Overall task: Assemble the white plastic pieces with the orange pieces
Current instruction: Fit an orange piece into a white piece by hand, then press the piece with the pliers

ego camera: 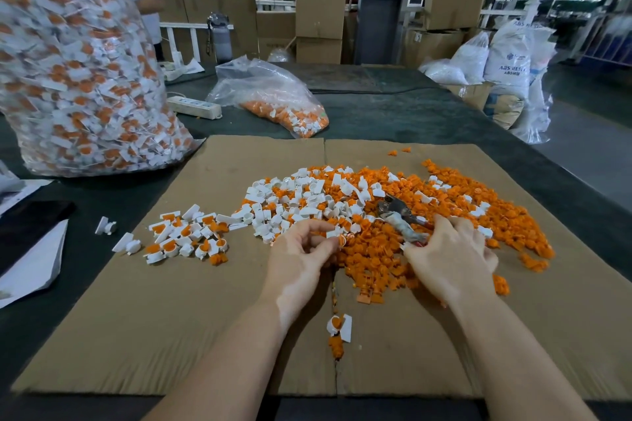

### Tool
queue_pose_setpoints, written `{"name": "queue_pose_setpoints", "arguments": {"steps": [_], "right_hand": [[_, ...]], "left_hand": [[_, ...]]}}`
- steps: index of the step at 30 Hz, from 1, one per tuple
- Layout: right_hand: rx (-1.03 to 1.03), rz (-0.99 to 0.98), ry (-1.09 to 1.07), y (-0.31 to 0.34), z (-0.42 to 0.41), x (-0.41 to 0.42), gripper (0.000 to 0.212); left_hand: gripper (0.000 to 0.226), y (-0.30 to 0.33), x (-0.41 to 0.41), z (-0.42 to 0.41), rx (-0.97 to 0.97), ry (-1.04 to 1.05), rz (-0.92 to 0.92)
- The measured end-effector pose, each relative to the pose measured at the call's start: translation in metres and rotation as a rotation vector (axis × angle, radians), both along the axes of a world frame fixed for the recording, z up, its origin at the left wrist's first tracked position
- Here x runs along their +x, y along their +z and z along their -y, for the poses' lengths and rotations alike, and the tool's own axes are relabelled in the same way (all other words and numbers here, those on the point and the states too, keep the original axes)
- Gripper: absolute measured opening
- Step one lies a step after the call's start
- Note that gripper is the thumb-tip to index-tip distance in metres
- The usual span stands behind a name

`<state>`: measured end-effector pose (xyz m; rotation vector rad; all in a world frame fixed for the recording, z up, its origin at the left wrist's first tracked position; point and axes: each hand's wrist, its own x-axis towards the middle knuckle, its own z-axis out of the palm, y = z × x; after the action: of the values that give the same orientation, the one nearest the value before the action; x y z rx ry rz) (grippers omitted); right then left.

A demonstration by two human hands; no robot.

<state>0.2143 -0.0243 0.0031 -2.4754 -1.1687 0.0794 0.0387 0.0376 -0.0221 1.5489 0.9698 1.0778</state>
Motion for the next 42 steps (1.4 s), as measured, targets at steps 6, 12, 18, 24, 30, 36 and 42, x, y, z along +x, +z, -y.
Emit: {"name": "queue_pose_setpoints", "arguments": {"steps": [6,12,18,24,30,36,42], "right_hand": [[-0.233,0.055,-0.019,0.003,-0.006,0.020,0.044],[-0.109,0.090,0.001,0.011,-0.007,0.019,0.047],[0.076,0.024,0.256,0.029,0.002,-0.005,0.034],[-0.011,-0.477,0.534,0.047,0.005,-0.033,0.028],[-0.151,-0.608,0.536,0.053,0.001,-0.043,0.025],[-0.188,-0.707,0.521,0.054,0.000,-0.044,0.023],[-0.204,-0.572,0.566,0.052,-0.001,-0.045,0.018]], "left_hand": [[0.016,0.002,0.001,-0.001,-0.012,0.015,-0.021],[0.013,0.005,0.002,-0.004,-0.142,0.029,0.095],[0.013,0.017,0.004,-0.011,-0.300,0.041,0.321],[0.010,0.030,0.006,-0.022,-0.379,0.148,0.344],[0.006,0.033,0.004,-0.024,-0.373,0.204,0.319],[0.006,0.035,0.002,-0.025,-0.362,0.264,0.267],[0.008,0.039,0.004,-0.023,-0.375,0.258,0.283]]}}
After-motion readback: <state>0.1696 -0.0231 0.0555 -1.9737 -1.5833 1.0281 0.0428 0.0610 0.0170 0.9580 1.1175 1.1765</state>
